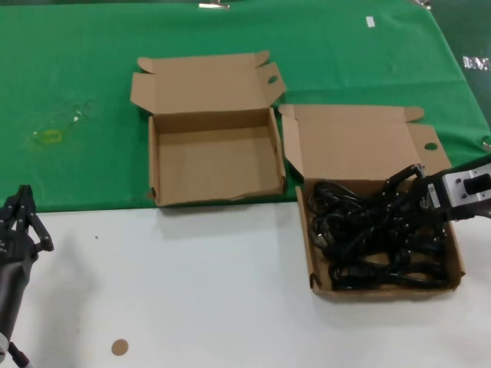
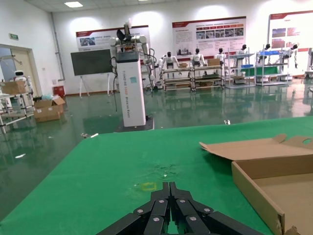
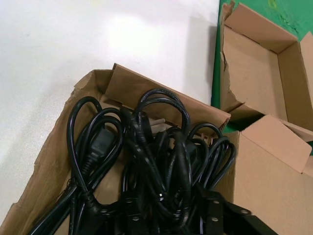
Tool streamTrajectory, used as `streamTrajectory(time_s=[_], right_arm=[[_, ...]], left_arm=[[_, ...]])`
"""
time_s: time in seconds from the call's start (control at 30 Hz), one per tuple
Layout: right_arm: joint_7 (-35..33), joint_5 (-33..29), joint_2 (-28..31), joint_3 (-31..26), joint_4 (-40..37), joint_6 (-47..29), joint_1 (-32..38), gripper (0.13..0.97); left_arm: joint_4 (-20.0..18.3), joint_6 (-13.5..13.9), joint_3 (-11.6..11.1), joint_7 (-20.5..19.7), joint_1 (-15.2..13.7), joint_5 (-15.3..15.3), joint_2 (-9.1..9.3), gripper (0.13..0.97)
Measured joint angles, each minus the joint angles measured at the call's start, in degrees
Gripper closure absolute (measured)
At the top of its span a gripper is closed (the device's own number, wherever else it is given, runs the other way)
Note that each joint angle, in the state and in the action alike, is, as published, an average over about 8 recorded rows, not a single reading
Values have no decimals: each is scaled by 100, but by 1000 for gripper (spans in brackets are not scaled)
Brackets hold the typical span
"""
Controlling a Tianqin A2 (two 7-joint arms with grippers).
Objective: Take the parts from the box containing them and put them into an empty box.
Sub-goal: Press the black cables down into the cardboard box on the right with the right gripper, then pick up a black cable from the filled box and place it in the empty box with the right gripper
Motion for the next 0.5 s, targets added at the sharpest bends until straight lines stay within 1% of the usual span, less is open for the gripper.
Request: streamTrajectory(time_s=[0.13,0.4,0.5], right_arm=[[52,4,17,11,53,-22,-9,640],[233,-3,116,30,258,-106,-22,811],[321,-15,165,36,350,-150,-8,822]], left_arm=[[0,0,0,0,0,0,0,945],[0,0,0,0,0,0,0,945],[0,0,0,0,0,0,0,945]])
